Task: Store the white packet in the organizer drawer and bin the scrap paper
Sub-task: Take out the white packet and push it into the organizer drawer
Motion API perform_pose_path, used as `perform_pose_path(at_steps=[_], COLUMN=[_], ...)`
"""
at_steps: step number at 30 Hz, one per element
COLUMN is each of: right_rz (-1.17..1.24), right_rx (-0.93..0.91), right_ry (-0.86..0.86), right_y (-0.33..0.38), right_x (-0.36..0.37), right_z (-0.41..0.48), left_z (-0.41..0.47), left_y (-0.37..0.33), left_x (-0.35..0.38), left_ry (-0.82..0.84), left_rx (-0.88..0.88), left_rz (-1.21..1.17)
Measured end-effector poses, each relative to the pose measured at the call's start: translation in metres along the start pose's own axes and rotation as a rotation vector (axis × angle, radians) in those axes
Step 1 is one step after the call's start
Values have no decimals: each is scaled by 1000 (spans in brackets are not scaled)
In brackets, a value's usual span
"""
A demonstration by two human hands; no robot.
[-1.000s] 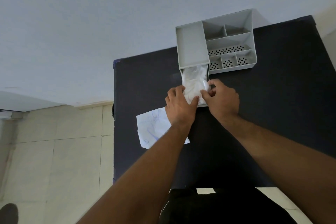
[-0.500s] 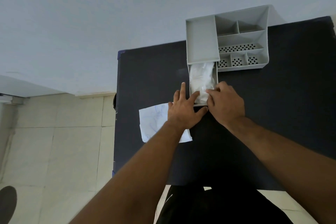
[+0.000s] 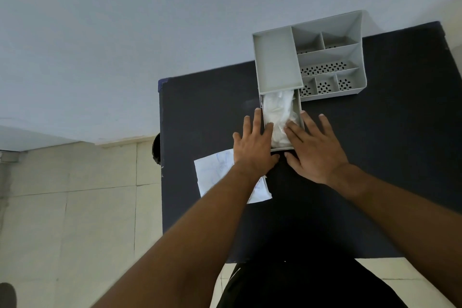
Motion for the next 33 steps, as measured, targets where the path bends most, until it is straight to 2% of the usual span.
perform_pose_path(at_steps=[5,13,18,33], right_rz=[-38,71,7,-37], right_rx=[7,24,-41,-160], right_ry=[-8,-87,5,120], right_y=[4,2,1,12], right_x=[1,-10,-6,-16], right_z=[0,-1,16,46], left_z=[3,-1,8,28], left_y=[2,-5,-2,7], left_x=[-3,-16,-11,-17], left_ry=[55,-59,55,195], left_rx=[-7,91,175,146], left_rz=[40,64,156,268])
Point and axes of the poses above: each hand's wrist, its own z-axis towards the middle knuckle, its own x-axis out of the palm, y = z × x, the point moved 10 cm from there along z, towards the middle knuckle, and after that the axes turned 15 degrees about x, right-handed, at the moved point
